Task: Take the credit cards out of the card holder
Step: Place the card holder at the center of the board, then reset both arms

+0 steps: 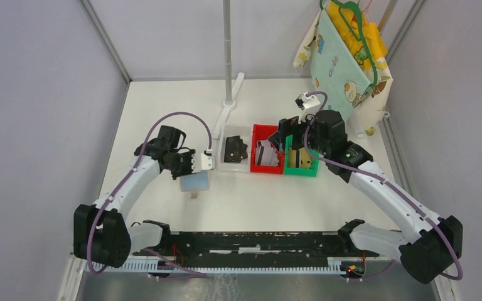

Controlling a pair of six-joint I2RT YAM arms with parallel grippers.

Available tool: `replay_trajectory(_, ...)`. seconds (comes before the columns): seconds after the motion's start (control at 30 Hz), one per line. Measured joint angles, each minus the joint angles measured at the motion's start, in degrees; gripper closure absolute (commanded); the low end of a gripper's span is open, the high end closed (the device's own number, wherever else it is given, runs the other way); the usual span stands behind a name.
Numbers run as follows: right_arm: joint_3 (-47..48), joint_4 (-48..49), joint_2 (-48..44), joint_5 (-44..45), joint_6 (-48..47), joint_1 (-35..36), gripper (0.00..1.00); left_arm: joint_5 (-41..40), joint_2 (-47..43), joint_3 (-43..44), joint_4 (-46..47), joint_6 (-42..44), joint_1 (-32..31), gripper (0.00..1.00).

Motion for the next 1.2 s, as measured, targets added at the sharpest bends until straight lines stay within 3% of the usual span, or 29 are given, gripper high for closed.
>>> replay_trajectory(0.03,-0.2,0.0,-0.4,0.5,0.2,-0.2,0.02,-1.9,0.1,-1.2,2.6,-0.3,0.0,0.79)
replay_trajectory(0.13,-1.0,0.0,-1.6,1.7,0.9,-1.0,0.02,-7.5,1.0,-4.7,10.1,-0.9,0.0,0.77)
replay_trajectory(0.3,-1.8,-0.6,-2.8,3.4,1.7,-2.0,0.02,-14.5,0.7,-12.1,21.7,-3.2,-0.4,0.64)
replay_trajectory(0.4,-2.1,-1.4,-3.6,4.4,2.1,-2.6,0.02,-15.4,-0.7,-13.9,23.3,-4.3,-0.4,0.6)
replay_trajectory(0.63,-3.3,-3.1,-4.9,6.2,3.4,-4.7,0.02,-11.2,-6.8,-14.1,18.9,-9.3,-0.6,0.54)
replay_trajectory(0.87,-3.3,-4.0,-5.0,6.6,4.2,-5.7,0.02,-1.3,-12.1,-11.0,2.2,-10.4,-0.6,0.51)
replay_trajectory(0.97,-3.3,-4.5,-5.2,6.8,4.4,-6.4,0.02,2.5,-12.2,-8.3,-2.2,-10.7,-0.6,0.38)
replay_trajectory(1.1,-4.7,-4.3,-6.4,11.5,4.2,-6.9,0.02,5.8,-10.8,-4.9,-0.6,-17.3,1.7,0.01)
replay_trajectory(1.2,-8.7,-3.5,-8.7,17.1,3.9,-7.6,0.02,8.3,-6.7,-2.0,4.9,-24.1,8.0,0.0)
